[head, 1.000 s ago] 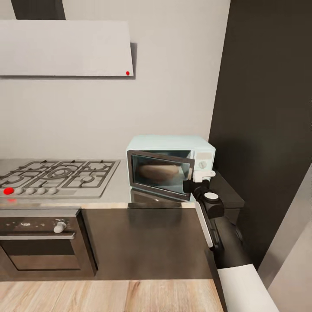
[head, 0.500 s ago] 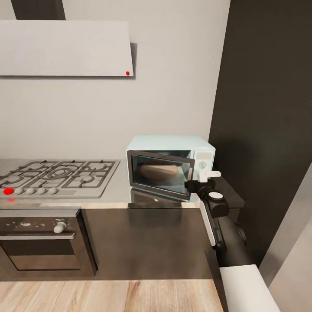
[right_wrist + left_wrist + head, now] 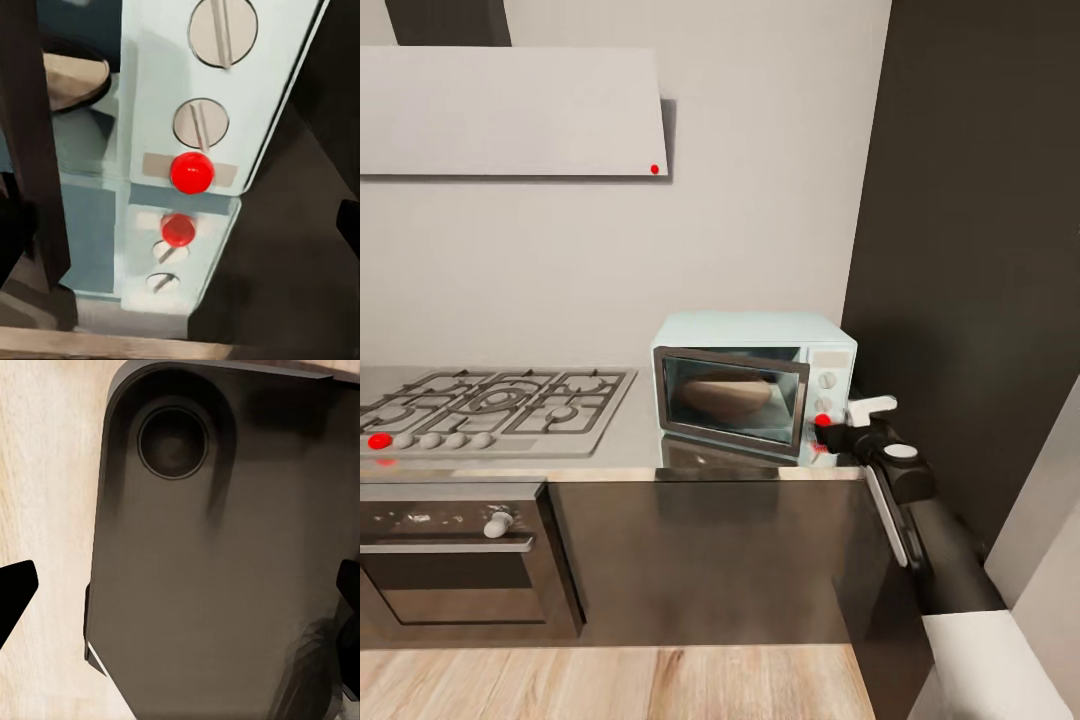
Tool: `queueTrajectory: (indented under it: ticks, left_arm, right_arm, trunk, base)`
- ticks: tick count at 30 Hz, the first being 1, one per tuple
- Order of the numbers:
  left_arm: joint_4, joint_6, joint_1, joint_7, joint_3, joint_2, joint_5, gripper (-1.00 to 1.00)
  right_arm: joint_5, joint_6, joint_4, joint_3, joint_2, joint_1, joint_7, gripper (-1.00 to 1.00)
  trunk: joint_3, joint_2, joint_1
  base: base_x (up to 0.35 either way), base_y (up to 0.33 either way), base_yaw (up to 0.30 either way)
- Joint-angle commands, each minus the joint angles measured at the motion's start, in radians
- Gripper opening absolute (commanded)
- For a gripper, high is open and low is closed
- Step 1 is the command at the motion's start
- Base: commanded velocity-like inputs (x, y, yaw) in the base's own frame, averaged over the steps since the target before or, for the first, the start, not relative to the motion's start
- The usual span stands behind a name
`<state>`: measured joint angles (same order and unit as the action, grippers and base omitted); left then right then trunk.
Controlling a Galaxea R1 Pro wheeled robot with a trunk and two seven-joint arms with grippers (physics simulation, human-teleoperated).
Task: In the kitchen, take the popcorn bag from the countertop, put it into the microwave, and heat it until the popcorn is cooked so the cooked popcorn ends up inside the bag.
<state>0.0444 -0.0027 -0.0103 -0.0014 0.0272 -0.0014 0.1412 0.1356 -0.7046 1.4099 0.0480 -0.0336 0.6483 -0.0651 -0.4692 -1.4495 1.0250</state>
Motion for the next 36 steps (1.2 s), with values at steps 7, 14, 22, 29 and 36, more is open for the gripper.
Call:
queueTrajectory:
  ticks: [7,14,22,29,36]
  left_arm:
    - [0.002,0.0,0.0,0.0,0.002,0.0,0.007,1.0]
    - [0.002,0.0,0.0,0.0,0.002,0.0,0.006,1.0]
    - [0.002,0.0,0.0,0.0,0.002,0.0,0.006,1.0]
    - [0.002,0.0,0.0,0.0,0.002,0.0,0.006,1.0]
    - [0.002,-0.001,0.0,0.0,0.002,0.0,0.006,1.0]
  right_arm:
    - [0.012,-0.004,-0.001,0.0,-0.109,0.001,-0.223,1.0]
    - [0.01,0.007,-0.003,-0.032,-0.11,0.001,-0.121,1.0]
    - [0.002,0.051,-0.003,-0.04,-0.103,0.001,0.056,1.0]
    - [-0.002,0.052,-0.004,-0.04,-0.098,0.001,0.067,1.0]
    - [-0.001,0.053,-0.006,-0.04,-0.045,0.001,0.063,1.0]
  trunk:
    - [-0.001,0.0,0.0]
    - [-0.001,0.0,0.0]
    - [-0.001,0.0,0.0]
    - [-0.001,0.0,0.0]
    - [-0.001,0.0,0.0]
  base:
    - [0.0,0.0,0.0]
    - [0.0,0.0,0.0]
    - [0.0,0.0,0.0]
    - [0.0,0.0,0.0]
    - [0.013,0.0,0.0]
